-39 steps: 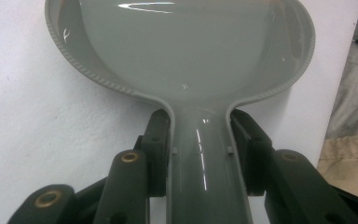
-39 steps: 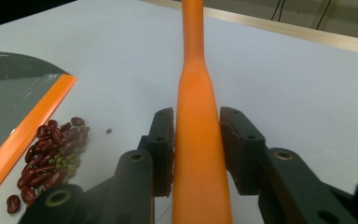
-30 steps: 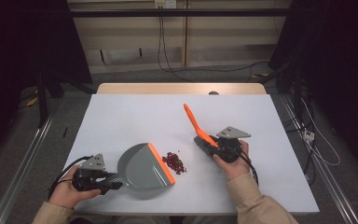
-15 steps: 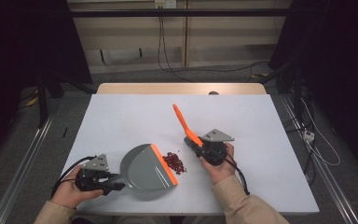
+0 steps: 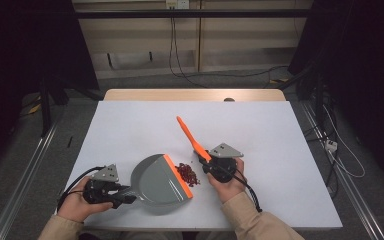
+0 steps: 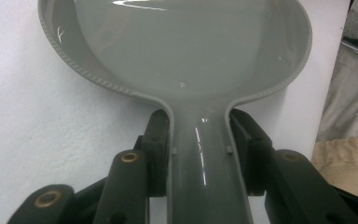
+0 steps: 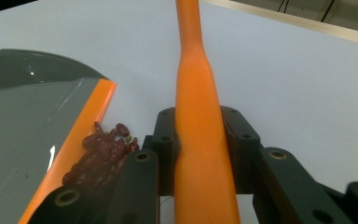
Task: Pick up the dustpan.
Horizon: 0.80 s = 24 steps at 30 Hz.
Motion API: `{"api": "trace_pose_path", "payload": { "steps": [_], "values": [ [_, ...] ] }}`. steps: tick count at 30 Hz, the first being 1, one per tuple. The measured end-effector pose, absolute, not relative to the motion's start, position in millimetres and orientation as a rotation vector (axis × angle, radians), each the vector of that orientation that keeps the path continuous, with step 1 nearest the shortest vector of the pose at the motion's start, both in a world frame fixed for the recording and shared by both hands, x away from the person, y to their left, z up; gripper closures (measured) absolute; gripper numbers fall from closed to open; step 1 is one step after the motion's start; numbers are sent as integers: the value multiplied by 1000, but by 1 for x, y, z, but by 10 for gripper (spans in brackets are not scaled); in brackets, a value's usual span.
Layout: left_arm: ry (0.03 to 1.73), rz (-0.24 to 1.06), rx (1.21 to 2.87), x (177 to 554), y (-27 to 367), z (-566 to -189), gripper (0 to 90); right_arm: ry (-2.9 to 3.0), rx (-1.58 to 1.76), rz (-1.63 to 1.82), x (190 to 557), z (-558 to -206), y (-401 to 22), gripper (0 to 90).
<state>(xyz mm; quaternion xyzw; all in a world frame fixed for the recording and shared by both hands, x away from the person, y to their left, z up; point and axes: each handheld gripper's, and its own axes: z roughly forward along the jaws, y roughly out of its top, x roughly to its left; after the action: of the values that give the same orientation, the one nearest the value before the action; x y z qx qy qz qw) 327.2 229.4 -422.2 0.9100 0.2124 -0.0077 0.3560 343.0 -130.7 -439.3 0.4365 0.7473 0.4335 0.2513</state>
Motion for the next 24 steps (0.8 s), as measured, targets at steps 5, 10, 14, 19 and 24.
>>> {"api": "trace_pose_path", "payload": {
  "steps": [5,10,14,19,24],
  "values": [
    [556,-24,2343,327,229,-422,628,2030,1183,1174,339,-441,-123,697],
    [560,-33,2337,328,230,-422,627,2032,1201,1198,337,-442,-119,696],
    [570,-25,2335,328,230,-422,627,2040,1202,1207,335,-442,-116,695],
    [563,-37,2323,329,230,-424,626,2036,1207,1216,335,-442,-116,694],
    [578,-19,2317,329,231,-423,625,2039,1203,1215,334,-442,-114,694]
  ]
}}
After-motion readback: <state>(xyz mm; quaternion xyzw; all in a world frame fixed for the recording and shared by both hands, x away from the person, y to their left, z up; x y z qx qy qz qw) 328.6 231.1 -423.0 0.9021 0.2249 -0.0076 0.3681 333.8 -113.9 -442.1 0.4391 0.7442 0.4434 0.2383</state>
